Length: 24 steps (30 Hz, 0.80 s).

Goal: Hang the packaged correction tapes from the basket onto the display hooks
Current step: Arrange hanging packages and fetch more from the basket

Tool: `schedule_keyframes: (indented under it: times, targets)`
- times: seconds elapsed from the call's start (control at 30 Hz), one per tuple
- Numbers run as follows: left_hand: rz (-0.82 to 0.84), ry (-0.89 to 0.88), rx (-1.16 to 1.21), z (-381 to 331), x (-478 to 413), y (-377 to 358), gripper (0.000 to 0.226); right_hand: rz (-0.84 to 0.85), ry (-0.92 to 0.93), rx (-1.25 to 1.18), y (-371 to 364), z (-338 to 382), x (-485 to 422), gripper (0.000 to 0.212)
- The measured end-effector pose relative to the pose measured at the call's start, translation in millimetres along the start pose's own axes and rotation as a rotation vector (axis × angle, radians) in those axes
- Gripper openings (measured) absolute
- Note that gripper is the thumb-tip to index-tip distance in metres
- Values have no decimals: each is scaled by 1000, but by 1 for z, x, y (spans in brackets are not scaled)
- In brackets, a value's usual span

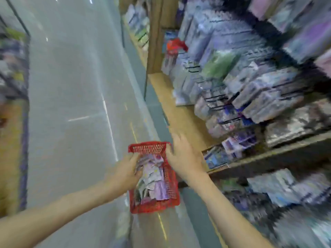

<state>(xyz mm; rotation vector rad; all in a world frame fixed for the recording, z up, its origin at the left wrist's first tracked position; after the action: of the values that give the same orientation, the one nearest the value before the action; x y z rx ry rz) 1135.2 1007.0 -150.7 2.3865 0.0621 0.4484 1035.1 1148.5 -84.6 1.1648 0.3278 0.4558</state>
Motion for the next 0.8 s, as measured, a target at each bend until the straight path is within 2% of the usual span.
schedule_keyframes:
  times: [0.1,0.3,0.47,0.6,0.73,0.8]
  targets:
    - [73,184,23,89,-20,-57,50,220,-78,-57,-130,-34,-5,57]
    - [89,340,89,223,-74,-213,42,466,-213,-74,-356,-142,22,49]
    - [136,464,60,307,-118,-376,55,607,-327,-94,-520,-240,60,52]
    - [304,533,-22,348,-141,-485,66,596,-516,-106,-603,-310,78,66]
    - [202,363,-23,361,-171,-546,63,588,-717,-145,-648,-347,81,75]
    - [155,388,-66,360,-179,-560,61,590,-804,-173,-661,-355,82,80]
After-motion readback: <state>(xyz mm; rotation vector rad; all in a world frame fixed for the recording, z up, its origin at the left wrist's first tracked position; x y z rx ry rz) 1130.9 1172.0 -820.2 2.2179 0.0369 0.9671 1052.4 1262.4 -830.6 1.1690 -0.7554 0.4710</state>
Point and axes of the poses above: each hand's wrist, its own x-axis away from the middle knuckle, its own y-axis out of the back of the hand, z = x × y, the point moved 2 cm from there along -x, towards the middle knuckle, and after that the axes turned 7 degrees about x, right-handed, at the moved point
